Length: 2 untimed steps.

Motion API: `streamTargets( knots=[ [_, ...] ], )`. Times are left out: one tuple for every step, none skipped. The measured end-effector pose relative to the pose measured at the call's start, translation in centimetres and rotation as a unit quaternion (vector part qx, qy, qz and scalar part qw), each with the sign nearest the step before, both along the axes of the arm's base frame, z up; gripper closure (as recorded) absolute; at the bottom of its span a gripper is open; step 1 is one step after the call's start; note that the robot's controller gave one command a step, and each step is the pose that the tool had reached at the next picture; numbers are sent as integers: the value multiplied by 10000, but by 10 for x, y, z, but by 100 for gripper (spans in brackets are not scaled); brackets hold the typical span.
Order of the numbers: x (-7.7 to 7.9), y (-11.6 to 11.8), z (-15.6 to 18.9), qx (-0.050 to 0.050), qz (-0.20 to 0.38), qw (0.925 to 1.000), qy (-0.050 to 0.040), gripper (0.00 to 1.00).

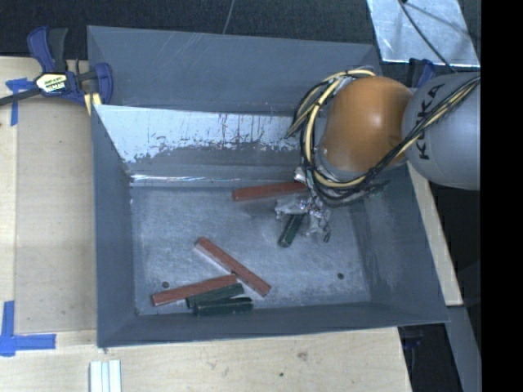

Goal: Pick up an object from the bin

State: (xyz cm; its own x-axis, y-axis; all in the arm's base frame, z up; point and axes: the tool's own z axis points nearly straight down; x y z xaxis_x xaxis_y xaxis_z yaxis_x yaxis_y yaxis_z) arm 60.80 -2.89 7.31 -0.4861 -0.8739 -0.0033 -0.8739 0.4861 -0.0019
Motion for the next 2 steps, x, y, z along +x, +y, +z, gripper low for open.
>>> streamTargets(
  knots=[
    [0,0,7,-1,-4,10000,10,100],
    [-2,0,19,-1,-7,10000,36,100]
  ],
)
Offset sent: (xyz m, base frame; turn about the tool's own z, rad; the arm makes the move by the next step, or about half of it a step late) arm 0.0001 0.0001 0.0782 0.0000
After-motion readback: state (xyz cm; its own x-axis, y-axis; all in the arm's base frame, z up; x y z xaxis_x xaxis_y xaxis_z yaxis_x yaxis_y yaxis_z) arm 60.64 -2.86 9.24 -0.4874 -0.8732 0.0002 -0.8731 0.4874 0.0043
